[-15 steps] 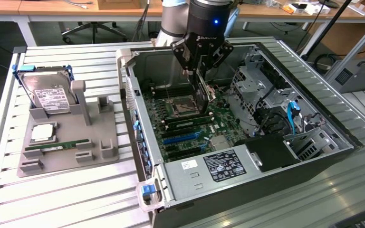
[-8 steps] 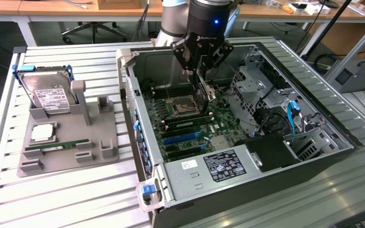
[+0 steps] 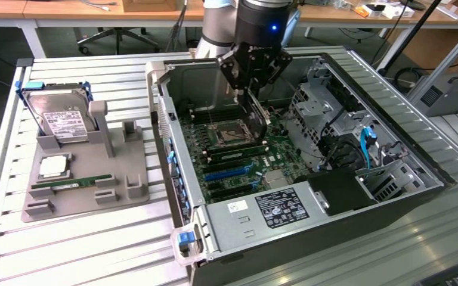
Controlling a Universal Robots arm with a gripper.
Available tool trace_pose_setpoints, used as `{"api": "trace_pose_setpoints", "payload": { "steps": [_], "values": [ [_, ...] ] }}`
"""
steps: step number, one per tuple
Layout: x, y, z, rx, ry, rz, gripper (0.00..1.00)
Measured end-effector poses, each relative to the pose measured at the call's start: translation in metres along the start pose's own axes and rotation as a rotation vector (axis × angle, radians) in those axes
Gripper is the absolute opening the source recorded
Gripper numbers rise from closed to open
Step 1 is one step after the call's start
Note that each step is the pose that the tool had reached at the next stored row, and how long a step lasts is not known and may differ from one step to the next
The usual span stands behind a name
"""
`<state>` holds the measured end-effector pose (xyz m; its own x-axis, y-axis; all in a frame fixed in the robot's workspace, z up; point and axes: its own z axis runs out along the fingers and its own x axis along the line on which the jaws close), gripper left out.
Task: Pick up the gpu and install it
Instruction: 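Insert the gpu into the slot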
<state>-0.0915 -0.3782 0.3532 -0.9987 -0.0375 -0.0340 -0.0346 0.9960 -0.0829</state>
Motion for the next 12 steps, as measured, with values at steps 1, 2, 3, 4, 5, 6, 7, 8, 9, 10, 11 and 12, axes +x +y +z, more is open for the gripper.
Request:
{"api": "trace_pose_setpoints", "payload": {
  "steps": [1, 2, 3, 4, 5, 6, 7, 8, 9, 10, 11, 12],
  "values": [
    [0.0, -0.0003, 0.0001, -0.0008, -0.0021, -0.025, 0.27],
    [0.0, -0.0005, 0.0002, -0.0016, -0.0041, -0.049, 0.27],
    [0.0, -0.0008, 0.0004, -0.0027, -0.0069, -0.083, 0.27],
    [0.0, -0.001, 0.0004, -0.0034, -0.009, -0.109, 0.27],
    [0.0, -0.0011, 0.0005, -0.0042, -0.0114, -0.139, 0.27],
    [0.0, -0.0012, 0.0006, -0.0052, -0.014, -0.169, 0.27],
    [0.0, -0.0013, 0.0007, -0.0061, -0.0172, -0.208, 0.27],
    [0.0, -0.0014, 0.0008, -0.0068, -0.0201, -0.244, 0.27],
    [0.0, -0.0015, 0.0008, -0.0074, -0.0232, -0.282, 0.27],
    [0.0, -0.0016, 0.0009, -0.0076, -0.0244, -0.297, 0.27],
    [0.0, -0.0016, 0.0009, -0.0076, -0.0249, -0.303, 0.27],
    [0.0, -0.0016, 0.0009, -0.0077, -0.0254, -0.309, 0.27]
  ]
}}
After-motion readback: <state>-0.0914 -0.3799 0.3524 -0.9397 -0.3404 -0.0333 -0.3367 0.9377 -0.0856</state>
